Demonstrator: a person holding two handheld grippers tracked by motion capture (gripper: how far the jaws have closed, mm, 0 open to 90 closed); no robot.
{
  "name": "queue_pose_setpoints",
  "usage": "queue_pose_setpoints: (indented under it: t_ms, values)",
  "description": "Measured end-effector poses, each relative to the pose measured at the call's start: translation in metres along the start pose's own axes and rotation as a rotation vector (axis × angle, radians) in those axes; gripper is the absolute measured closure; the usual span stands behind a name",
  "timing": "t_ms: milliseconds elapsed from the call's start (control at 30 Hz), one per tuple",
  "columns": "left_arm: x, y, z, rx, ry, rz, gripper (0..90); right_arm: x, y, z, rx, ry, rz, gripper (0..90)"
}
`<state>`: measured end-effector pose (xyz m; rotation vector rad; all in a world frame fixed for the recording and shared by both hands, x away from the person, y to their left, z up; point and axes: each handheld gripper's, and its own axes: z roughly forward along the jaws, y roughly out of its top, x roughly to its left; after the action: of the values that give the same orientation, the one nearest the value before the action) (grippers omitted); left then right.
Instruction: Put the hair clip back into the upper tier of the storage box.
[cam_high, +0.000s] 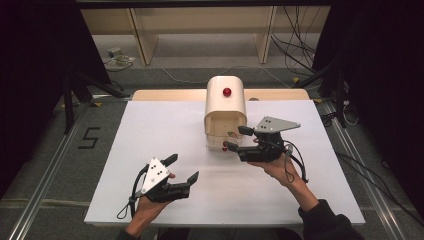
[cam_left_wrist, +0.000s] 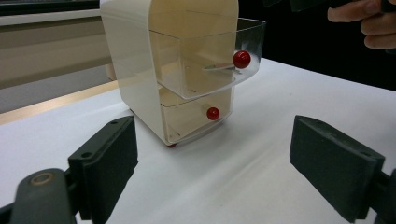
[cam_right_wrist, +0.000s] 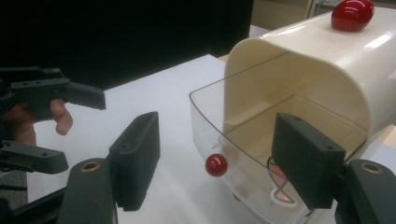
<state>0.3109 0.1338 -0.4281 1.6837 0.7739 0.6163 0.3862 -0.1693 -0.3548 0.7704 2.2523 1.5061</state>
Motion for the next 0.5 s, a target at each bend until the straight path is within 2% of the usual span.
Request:
queue_pose_setpoints:
  t_ms: [500]
  values:
    - [0.0004,0.0000,0.0002,0.002,0.002,-0.003,14.7,0.0035,-0.0084,0.0004,0.022,0.018,0.013,32.6]
